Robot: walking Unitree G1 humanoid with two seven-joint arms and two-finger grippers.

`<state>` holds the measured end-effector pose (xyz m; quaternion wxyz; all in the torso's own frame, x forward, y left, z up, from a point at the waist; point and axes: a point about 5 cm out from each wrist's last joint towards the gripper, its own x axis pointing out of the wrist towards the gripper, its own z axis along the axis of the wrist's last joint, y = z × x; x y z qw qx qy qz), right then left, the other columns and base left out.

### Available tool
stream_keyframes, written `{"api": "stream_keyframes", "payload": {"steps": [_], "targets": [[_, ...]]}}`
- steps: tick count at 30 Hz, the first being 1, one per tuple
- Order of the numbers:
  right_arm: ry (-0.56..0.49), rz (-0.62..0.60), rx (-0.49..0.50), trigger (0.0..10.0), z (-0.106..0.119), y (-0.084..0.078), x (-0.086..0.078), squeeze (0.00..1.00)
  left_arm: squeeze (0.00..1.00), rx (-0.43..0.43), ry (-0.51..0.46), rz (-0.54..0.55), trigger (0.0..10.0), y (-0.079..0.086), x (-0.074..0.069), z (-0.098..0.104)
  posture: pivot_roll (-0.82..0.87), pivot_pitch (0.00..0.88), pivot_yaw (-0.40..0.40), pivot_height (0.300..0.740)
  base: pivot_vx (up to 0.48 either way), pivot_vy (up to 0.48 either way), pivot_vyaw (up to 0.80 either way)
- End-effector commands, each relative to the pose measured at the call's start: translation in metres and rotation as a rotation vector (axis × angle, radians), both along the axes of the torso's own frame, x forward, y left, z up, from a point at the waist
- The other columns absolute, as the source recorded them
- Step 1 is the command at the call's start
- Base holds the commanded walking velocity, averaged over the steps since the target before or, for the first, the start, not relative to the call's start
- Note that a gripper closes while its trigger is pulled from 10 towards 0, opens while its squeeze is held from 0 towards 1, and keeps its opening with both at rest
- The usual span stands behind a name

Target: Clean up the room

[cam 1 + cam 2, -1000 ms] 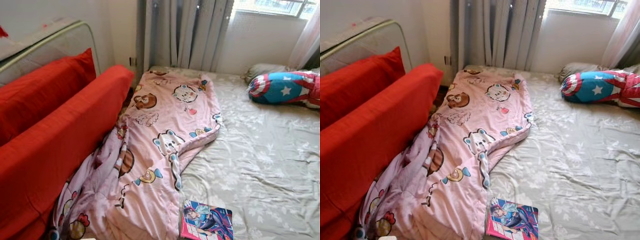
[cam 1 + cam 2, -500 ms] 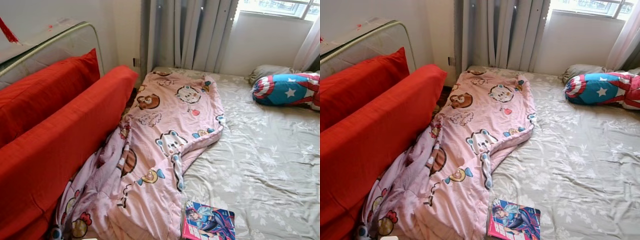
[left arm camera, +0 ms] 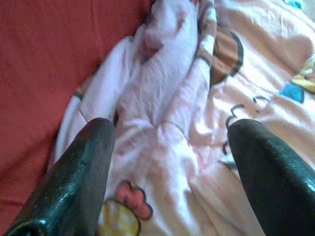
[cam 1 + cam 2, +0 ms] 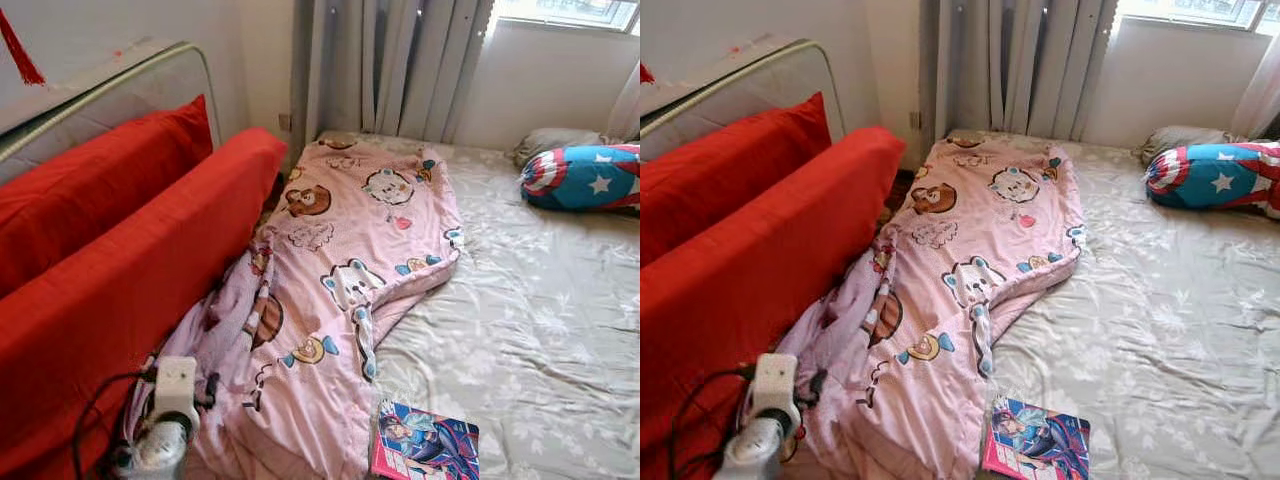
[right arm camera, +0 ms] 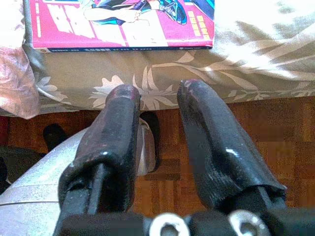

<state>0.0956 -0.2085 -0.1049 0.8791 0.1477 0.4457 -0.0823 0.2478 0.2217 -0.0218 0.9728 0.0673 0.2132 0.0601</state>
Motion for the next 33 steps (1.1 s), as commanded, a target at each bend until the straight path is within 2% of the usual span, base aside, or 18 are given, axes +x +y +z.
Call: {"api": "stream_keyframes", "payload": {"steps": [1,6,7,8,9,10,11,12,16,20,23,26,28,30,33], "targets": [[-0.01,-0.032,0.002,10.0,0.0,-0.002,-0.001,0.0,0.0,0.007,-0.031,0.004,10.0,0.004,0.001,0.004,0.07,0.0,-0.058,0.74,0.0,0.0,0.0],[-0.079,-0.073,-0.014,10.0,0.004,-0.005,0.002,0.0,0.0,-0.01,-0.091,-0.009,10.0,0.004,-0.005,0.006,0.07,0.0,-0.064,0.74,0.0,0.0,0.0],[-0.217,-0.062,-0.045,10.0,0.02,-0.008,0.047,0.0,0.0,-0.012,-0.111,-0.008,10.0,0.005,-0.011,0.006,0.07,0.0,-0.08,0.74,0.0,0.0,0.0],[-0.345,-0.047,-0.075,10.0,0.039,-0.011,0.084,0.0,0.0,-0.016,-0.134,0.003,10.0,0.007,-0.017,0.006,0.07,0.0,-0.089,0.74,0.0,0.0,0.0],[-0.345,-0.047,-0.075,10.0,0.039,-0.011,0.084,0.0,0.0,-0.016,-0.134,0.003,10.0,0.007,-0.017,0.006,0.07,0.0,-0.089,0.74,0.0,0.0,0.0],[-0.429,-0.036,-0.093,10.0,0.053,-0.013,0.108,0.0,0.0,-0.019,-0.148,0.011,10.0,0.008,-0.021,0.007,0.07,0.0,-0.092,0.74,0.0,0.0,0.0],[-0.429,-0.036,-0.093,10.0,0.053,-0.013,0.108,0.0,0.0,-0.019,-0.148,0.011,10.0,0.008,-0.021,0.007,0.07,0.0,-0.092,0.74,0.0,0.0,0.0],[-0.487,-0.022,-0.111,10.0,0.064,-0.014,0.122,0.0,0.0,-0.018,-0.162,0.016,10.0,0.009,-0.023,0.008,0.07,0.0,-0.1,0.74,0.0,0.0,0.0],[-0.521,-0.013,-0.125,10.0,0.068,-0.015,0.126,0.0,0.0,-0.016,-0.178,0.016,10.0,0.01,-0.022,0.01,0.09,0.0,-0.108,0.74,0.0,0.0,0.0],[-0.638,-0.001,-0.147,10.0,0.08,-0.012,0.13,0.0,0.0,-0.048,-0.226,-0.012,10.0,0.004,-0.021,0.018,0.08,0.0,-0.113,0.74,0.0,0.0,0.0],[-0.642,-0.009,-0.15,10.0,0.079,-0.011,0.126,0.0,0.0,-0.05,-0.218,-0.024,10.0,0.001,-0.022,0.02,0.08,0.0,-0.118,0.74,0.0,0.0,0.0],[-0.641,-0.011,-0.156,10.0,0.077,-0.01,0.119,0.0,0.0,-0.107,-0.194,-0.019,10.0,-0.002,-0.019,0.02,0.09,0.0,-0.121,0.74,0.0,0.0,0.0],[-0.647,-0.002,-0.158,10.0,0.077,-0.008,0.117,0.0,0.0,-0.098,-0.206,-0.05,10.0,-0.004,-0.017,0.025,0.09,0.0,-0.118,0.74,0.0,0.0,0.0],[-0.658,0.032,-0.14,10.0,0.076,-0.001,0.116,0.0,0.0,-0.061,-0.266,-0.107,10.0,-0.008,-0.015,0.035,0.09,0.0,-0.108,0.74,0.0,0.0,0.0],[-0.676,0.074,-0.133,10.0,0.077,0.007,0.116,0.0,0.0,-0.08,-0.31,-0.131,10.0,-0.015,-0.015,0.045,0.09,0.0,-0.106,0.74,0.0,0.0,0.0]]}}
